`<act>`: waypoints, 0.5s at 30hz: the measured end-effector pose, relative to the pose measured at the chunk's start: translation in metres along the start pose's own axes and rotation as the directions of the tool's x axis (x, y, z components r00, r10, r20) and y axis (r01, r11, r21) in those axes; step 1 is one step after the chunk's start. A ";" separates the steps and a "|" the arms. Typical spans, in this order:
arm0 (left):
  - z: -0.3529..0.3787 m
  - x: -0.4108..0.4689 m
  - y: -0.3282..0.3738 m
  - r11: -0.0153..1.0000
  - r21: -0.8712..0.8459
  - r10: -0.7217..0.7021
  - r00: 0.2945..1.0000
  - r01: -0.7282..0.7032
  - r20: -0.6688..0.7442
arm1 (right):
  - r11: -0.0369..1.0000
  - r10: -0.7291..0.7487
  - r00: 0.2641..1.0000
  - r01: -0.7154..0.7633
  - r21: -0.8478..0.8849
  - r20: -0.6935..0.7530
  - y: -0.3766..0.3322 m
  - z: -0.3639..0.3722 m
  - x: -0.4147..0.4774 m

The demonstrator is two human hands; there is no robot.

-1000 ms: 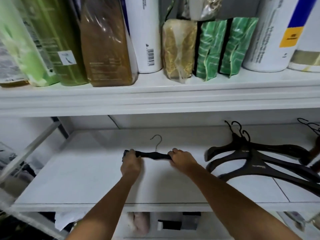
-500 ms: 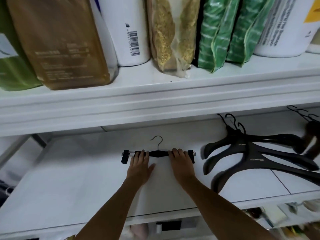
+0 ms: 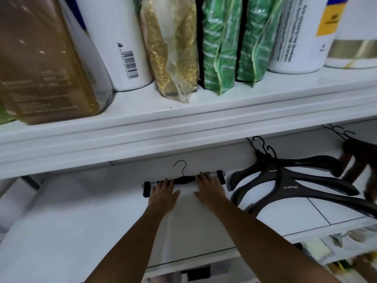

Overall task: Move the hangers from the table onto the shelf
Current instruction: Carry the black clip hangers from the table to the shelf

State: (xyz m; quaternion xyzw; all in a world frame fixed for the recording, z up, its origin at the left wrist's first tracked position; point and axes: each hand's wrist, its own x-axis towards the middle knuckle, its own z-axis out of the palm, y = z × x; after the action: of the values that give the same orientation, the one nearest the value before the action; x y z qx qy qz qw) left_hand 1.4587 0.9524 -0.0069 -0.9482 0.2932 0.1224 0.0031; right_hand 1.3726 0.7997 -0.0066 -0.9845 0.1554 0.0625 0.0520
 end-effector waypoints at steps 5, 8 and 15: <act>-0.014 -0.014 0.006 1.000 -0.001 0.031 1.000 -0.031 0.005 | 0.999 -0.017 0.990 0.024 0.046 -0.143 0.006 -0.024 -0.010; -0.035 -0.021 0.022 0.991 0.068 0.119 0.991 -0.116 -0.056 | 0.993 0.027 0.961 0.006 0.119 -0.275 0.015 -0.046 -0.025; -0.125 -0.033 0.142 0.921 0.080 0.390 0.899 -0.382 -0.199 | 0.981 0.189 0.925 -0.168 0.093 -0.328 0.094 -0.118 -0.088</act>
State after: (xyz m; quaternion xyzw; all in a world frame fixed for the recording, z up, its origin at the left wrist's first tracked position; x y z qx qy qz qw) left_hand 1.3824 0.8439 0.1318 -0.8785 0.4763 0.0134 -0.0338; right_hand 1.2728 0.7232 0.1143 -0.9603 0.2529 -0.1067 0.0502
